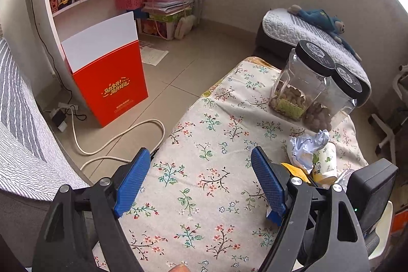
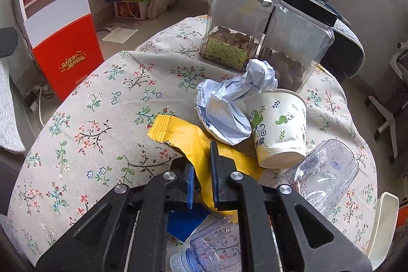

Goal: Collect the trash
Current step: 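Grasp the yellow snack bag with the right tool while the left approaches the blue biscuit box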

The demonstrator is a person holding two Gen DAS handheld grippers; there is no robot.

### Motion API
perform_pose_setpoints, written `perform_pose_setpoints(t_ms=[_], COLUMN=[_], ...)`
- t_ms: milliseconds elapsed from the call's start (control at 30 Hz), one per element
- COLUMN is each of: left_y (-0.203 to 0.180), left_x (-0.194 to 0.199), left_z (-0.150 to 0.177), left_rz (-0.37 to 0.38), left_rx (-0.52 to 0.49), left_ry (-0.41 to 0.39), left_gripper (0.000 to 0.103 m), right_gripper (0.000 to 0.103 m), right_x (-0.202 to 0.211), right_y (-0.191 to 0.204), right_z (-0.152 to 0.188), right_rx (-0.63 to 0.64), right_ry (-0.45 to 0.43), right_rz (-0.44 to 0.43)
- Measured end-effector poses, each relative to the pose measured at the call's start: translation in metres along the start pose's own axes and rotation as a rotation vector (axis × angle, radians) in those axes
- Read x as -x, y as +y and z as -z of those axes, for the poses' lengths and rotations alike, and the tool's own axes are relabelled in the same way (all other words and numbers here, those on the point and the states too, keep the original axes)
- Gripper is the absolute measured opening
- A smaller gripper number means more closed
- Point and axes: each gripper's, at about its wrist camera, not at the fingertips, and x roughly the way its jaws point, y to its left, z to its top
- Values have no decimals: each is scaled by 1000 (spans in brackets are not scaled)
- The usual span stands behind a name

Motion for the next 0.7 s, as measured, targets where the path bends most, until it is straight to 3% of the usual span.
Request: perform_pose_setpoints(t_ms=[300, 433, 533, 700], left_y=[-68, -98, -114, -141], left_x=[-53, -73, -87, -100], left_z=[27, 43, 50, 59], left_rz=[104, 88, 100, 40], left_rx=[-206, -291, -292, -352], left_ry=[317, 383, 428, 429], left_gripper=[79, 79, 79, 79], right_gripper=[1, 1, 1, 1], right_x=[62, 79, 89, 106], right_y=[-81, -106, -122, -143], right_z=[-1, 5, 9, 15], right_rx=[-227, -260, -280, -295], right_ry=[-79, -94, -103, -126], right_rz=[-62, -45, -46, -33])
